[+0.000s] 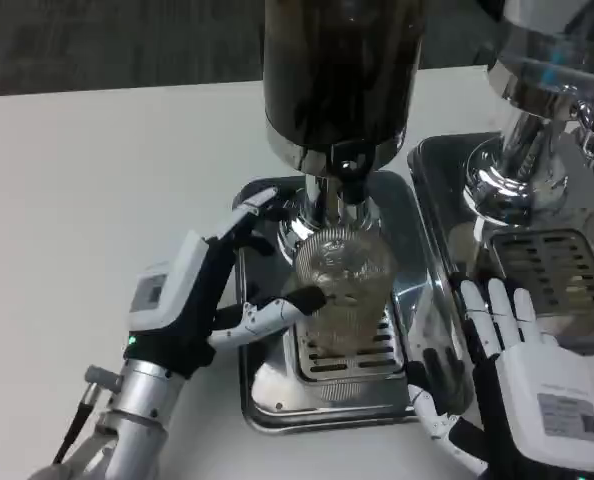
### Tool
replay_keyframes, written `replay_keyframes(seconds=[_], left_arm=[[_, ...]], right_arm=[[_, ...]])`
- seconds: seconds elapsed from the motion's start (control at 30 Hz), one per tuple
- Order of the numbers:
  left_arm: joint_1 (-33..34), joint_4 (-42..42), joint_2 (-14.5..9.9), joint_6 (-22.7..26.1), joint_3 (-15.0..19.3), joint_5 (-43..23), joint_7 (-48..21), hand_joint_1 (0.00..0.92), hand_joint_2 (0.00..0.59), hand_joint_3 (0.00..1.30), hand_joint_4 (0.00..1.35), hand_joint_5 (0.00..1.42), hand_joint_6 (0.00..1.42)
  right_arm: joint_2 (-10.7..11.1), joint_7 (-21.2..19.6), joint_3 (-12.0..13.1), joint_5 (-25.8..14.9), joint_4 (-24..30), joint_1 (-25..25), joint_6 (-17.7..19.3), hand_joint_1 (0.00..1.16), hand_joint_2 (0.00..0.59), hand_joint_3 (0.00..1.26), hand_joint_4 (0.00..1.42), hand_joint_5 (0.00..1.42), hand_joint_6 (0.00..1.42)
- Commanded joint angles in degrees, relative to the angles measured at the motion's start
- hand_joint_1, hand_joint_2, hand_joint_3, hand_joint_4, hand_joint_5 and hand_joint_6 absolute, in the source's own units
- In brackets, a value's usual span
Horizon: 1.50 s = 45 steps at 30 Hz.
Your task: Grasp the cup under the faucet to collect the drink, then remove the cup.
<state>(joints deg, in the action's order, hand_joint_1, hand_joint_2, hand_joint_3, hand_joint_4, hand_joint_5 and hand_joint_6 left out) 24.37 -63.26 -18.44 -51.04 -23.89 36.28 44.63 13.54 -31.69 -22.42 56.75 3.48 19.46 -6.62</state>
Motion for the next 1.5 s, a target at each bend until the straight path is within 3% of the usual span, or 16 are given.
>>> replay_keyframes(seconds=[0.03, 0.23, 0.43, 0.53, 0.77, 0.93, 1.2, 1.5], left_arm=[[-2.7, 3.2, -2.1, -1.7, 1.8, -0.9, -0.9, 0.0, 0.0, 0.17, 0.12, 0.36, 0.28], [-6.9, 8.8, -4.2, -3.6, 4.8, -2.6, -2.8, 0.0, 0.0, 0.05, 0.01, 0.22, 0.14], [-10.7, 17.5, -6.8, -9.6, 8.9, -8.0, -10.4, 0.0, 0.014, 0.0, 0.0, 0.09, 0.03], [-11.2, 22.3, -7.7, -11.6, 10.6, -11.3, -15.1, 0.0, 0.022, 0.0, 0.0, 0.07, 0.03], [-12.0, 32.6, -8.6, -11.2, 13.7, -18.6, -26.9, 0.0, 0.031, 0.0, 0.0, 0.08, 0.02], [-11.8, 37.3, -7.6, -10.9, 13.8, -24.0, -34.7, 0.0, 0.04, 0.0, 0.0, 0.07, 0.02], [-9.3, 38.5, -4.6, -9.4, 13.5, -26.8, -43.6, 0.0, 0.053, 0.0, 0.0, 0.1, 0.05], [-4.5, 34.3, -1.1, -8.6, 13.7, -21.9, -46.4, 0.0, 0.062, 0.0, 0.0, 0.12, 0.06]], right_arm=[[0.6, 0.5, 0.8, -1.2, -0.8, -0.8, 0.8, 0.29, 0.39, 0.06, 0.0, 0.0, 0.16], [1.3, 0.9, 1.6, -2.2, -1.1, -1.6, 1.3, 0.29, 0.39, 0.05, 0.0, 0.0, 0.16], [1.9, 1.6, 2.0, -2.7, -1.0, -1.9, 1.6, 0.28, 0.385, 0.05, 0.0, 0.0, 0.16], [2.3, 2.5, 2.2, -3.1, -1.2, -2.5, 1.9, 0.28, 0.384, 0.05, 0.0, 0.0, 0.16], [2.6, 2.6, 2.0, -3.3, -1.9, -3.2, 2.3, 0.28, 0.387, 0.05, 0.0, 0.0, 0.16], [2.7, 2.4, 2.1, -3.3, -2.4, -3.7, 2.4, 0.27, 0.389, 0.05, 0.0, 0.0, 0.16], [2.6, 2.3, 2.0, -3.4, -2.7, -4.1, 2.4, 0.26, 0.39, 0.04, 0.0, 0.0, 0.16], [1.7, 1.4, 2.0, -3.0, -2.0, -3.0, 1.5, 0.26, 0.39, 0.04, 0.0, 0.0, 0.16]])
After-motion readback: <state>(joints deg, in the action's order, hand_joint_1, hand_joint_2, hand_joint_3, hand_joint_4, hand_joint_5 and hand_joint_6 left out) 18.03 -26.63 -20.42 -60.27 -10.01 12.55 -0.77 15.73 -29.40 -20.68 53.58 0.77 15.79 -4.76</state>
